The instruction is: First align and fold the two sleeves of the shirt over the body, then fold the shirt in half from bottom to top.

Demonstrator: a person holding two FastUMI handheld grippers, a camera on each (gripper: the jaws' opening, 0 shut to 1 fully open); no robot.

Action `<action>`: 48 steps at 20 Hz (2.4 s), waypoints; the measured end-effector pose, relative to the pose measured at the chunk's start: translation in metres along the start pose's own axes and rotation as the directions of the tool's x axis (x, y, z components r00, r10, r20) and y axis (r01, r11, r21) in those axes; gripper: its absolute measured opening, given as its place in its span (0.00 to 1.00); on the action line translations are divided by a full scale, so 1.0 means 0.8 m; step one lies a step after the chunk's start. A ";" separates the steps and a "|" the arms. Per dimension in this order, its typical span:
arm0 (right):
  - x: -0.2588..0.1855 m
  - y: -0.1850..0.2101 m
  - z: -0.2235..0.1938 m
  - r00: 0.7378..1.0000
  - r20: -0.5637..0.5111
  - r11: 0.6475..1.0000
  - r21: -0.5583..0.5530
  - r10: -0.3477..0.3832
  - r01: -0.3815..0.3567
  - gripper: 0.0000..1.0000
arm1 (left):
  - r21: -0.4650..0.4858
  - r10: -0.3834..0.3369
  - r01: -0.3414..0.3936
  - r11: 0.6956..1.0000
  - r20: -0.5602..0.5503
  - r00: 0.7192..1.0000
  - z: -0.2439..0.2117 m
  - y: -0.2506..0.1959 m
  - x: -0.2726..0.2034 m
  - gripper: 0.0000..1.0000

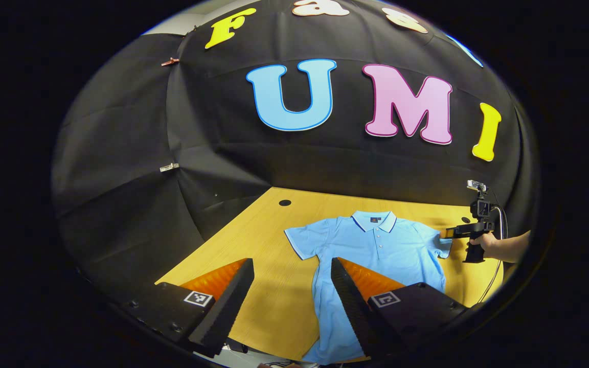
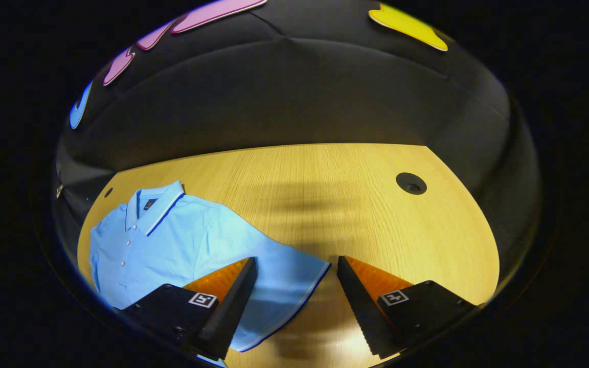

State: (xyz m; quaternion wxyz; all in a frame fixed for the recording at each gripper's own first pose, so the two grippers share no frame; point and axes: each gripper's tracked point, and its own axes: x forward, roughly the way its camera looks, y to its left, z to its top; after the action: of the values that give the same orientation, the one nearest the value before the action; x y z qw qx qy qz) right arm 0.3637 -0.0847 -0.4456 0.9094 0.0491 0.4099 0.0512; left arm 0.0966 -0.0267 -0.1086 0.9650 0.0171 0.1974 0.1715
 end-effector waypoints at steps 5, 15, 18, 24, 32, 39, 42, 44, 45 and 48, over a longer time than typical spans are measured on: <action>0.000 0.017 0.000 1.000 -0.003 1.000 -0.004 0.027 -0.027 0.43 | 0.015 -0.013 0.013 1.000 -0.015 1.000 -0.013 0.002 -0.005 0.96; -0.017 0.039 0.012 1.000 0.001 0.998 -0.055 0.016 -0.016 0.06 | -0.039 0.005 -0.005 0.999 -0.010 1.000 -0.032 0.023 -0.015 0.96; -0.037 0.054 0.037 0.999 0.039 0.996 -0.089 0.027 -0.023 0.06 | -0.047 0.004 -0.004 0.999 -0.001 1.000 -0.032 0.029 -0.017 0.96; -0.067 0.128 0.080 0.992 0.091 0.983 -0.171 0.091 -0.074 0.07 | -0.066 -0.002 0.003 0.998 0.015 1.000 -0.036 0.040 -0.021 0.96; -0.061 0.258 0.059 0.983 0.042 0.946 -0.281 0.180 -0.162 0.06 | -0.109 0.038 -0.038 0.993 -0.001 0.999 -0.057 0.074 -0.029 0.96; -0.052 0.369 -0.003 0.949 -0.076 0.901 -0.297 0.307 -0.315 0.16 | -0.126 0.070 -0.072 0.989 -0.023 0.997 -0.068 0.098 -0.010 0.96; -0.062 0.388 -0.014 0.932 -0.091 0.891 -0.275 0.351 -0.363 0.20 | -0.109 0.066 -0.067 0.992 -0.010 0.998 -0.057 0.096 0.017 0.96; -0.081 0.386 -0.008 0.923 -0.075 0.888 -0.254 0.377 -0.383 0.41 | -0.101 0.047 -0.046 0.994 0.006 0.999 -0.045 0.089 0.040 0.96; -0.092 0.381 -0.004 0.920 -0.063 0.887 -0.245 0.387 -0.391 0.58 | -0.098 0.035 -0.033 0.995 0.015 0.999 -0.035 0.085 0.054 0.96; -0.119 0.340 0.022 0.932 -0.001 0.901 -0.255 0.361 -0.350 1.00 | -0.108 -0.020 0.024 0.994 0.037 0.999 -0.011 0.068 0.105 0.96</action>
State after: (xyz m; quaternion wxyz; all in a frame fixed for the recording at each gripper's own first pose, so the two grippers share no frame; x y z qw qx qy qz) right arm 0.2995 0.1708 -0.3277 0.8928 0.0086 0.3632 0.2665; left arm 0.1480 0.0522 -0.1430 0.9697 -0.0344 0.1709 0.1710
